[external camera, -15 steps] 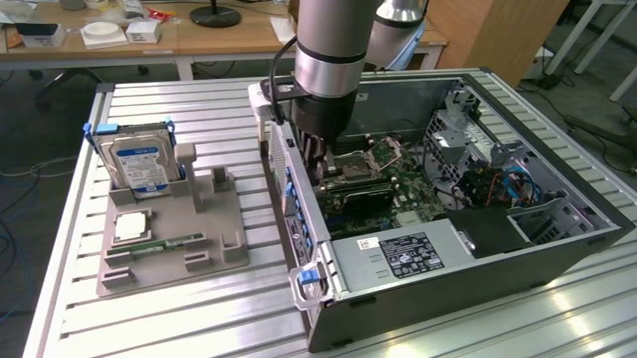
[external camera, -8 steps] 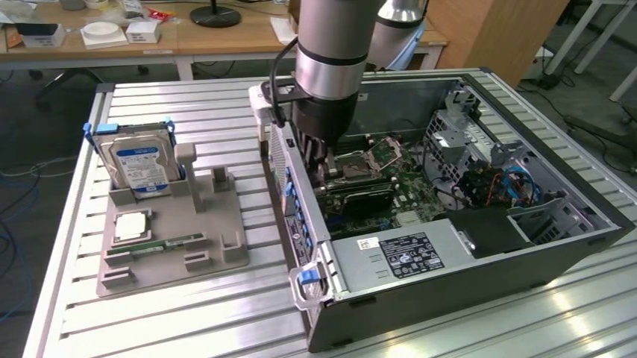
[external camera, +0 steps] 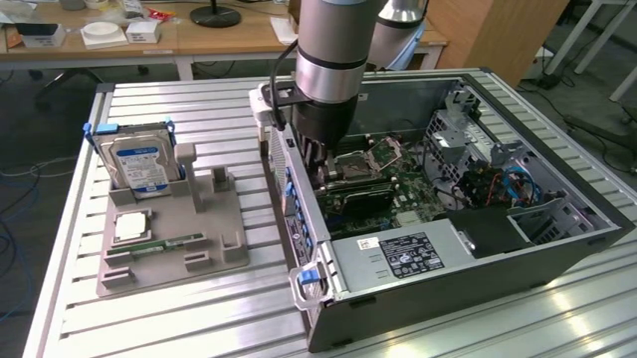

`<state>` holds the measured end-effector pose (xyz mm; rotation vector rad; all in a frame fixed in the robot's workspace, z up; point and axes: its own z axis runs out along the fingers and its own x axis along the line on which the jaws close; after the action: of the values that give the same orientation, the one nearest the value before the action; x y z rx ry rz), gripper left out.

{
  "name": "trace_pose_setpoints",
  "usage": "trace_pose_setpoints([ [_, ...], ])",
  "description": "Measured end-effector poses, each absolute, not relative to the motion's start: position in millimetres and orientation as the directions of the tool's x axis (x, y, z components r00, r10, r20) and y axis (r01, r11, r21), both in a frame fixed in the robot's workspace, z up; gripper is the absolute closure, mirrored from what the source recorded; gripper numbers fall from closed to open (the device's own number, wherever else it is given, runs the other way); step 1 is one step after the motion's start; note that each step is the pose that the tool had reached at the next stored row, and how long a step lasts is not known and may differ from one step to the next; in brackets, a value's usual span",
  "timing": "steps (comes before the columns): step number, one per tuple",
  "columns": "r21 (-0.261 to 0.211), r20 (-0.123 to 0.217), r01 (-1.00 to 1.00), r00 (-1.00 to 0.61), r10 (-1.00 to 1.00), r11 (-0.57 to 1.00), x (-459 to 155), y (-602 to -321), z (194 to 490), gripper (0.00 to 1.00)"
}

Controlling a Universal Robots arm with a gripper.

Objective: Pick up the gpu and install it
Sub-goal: 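Press down on the gpu until it lock into place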

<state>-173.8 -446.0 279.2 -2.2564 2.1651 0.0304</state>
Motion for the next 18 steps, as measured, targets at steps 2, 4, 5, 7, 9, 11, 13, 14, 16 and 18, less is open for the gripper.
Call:
trace_pose_setpoints([
  [2, 0.003, -0.024, -0.999, 0.041, -0.999, -0.041, -173.5, -446.0, 280.0, 0.90],
  [4, 0.003, -0.023, -0.999, 0.041, -0.999, -0.041, -173.2, -446.0, 281.9, 0.90],
  [5, 0.003, -0.022, -0.999, 0.041, -0.999, -0.041, -173.1, -446.0, 283.0, 0.90],
  [7, 0.003, -0.020, -0.999, 0.041, -0.999, -0.041, -172.8, -446.0, 285.7, 0.90],
  [9, 0.003, -0.018, -0.999, 0.041, -0.999, -0.041, -172.7, -446.0, 289.3, 0.90],
  [11, 0.004, -0.017, -0.999, 0.041, -0.999, -0.041, -172.5, -445.8, 292.7, 0.90],
  [13, 0.003, -0.017, -0.999, 0.041, -0.999, -0.041, -172.5, -445.2, 295.3, 0.90],
  [14, 0.003, -0.017, -0.999, 0.041, -0.999, -0.041, -172.6, -444.7, 296.1, 0.90],
  [16, 0.003, -0.016, -0.999, 0.041, -0.999, -0.041, -172.5, -443.8, 297.6, 0.90],
  [18, 0.004, -0.014, -0.999, 0.041, -0.999, -0.041, -172.5, -442.0, 298.2, 0.90],
])
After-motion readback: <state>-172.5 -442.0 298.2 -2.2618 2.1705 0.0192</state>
